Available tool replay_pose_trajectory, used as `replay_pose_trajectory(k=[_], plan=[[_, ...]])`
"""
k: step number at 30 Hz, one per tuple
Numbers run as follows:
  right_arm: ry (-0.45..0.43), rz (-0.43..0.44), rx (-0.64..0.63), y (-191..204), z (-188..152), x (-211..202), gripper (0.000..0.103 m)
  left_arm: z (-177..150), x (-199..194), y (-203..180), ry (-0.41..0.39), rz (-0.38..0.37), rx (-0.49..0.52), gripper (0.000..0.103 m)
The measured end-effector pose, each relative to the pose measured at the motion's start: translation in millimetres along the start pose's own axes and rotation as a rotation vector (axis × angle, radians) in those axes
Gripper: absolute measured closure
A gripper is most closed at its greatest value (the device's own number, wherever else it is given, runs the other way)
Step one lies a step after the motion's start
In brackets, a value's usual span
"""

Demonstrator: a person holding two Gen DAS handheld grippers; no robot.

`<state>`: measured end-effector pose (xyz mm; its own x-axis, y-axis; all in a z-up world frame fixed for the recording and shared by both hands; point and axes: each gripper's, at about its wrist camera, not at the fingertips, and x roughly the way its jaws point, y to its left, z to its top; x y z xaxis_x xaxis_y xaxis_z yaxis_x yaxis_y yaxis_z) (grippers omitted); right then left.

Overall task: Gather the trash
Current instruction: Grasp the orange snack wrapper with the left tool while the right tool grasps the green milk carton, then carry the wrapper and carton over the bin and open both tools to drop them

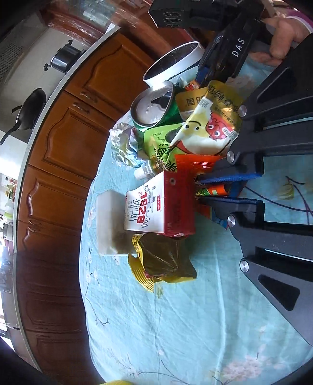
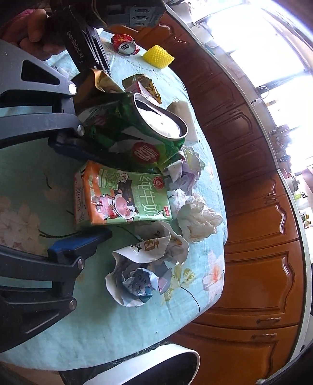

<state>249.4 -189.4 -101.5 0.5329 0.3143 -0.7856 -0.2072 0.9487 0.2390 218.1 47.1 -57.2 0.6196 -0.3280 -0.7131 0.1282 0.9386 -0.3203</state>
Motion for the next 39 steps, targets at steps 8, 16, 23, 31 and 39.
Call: replay_pose_trajectory(k=[8,16,23,31,39], plan=[[-0.019,0.031,0.03,-6,-26,-33,0.048,-35,-38,0,0.013,-0.002,0.016,0.095],[-0.038,0.046,0.062,-10,-54,-70,0.048,-54,-61,-33,0.035,-0.079,0.075,0.095],[-0.093,0.01,0.122,-35,-66,-102,0.048,-48,-56,-74,0.041,-0.163,0.144,0.095],[-0.163,-0.043,0.191,-76,-65,-134,0.048,-30,-30,-113,0.033,-0.207,0.187,0.095],[-0.219,-0.094,0.242,-115,-59,-154,0.048,-12,-1,-152,0.023,-0.227,0.243,0.095]])
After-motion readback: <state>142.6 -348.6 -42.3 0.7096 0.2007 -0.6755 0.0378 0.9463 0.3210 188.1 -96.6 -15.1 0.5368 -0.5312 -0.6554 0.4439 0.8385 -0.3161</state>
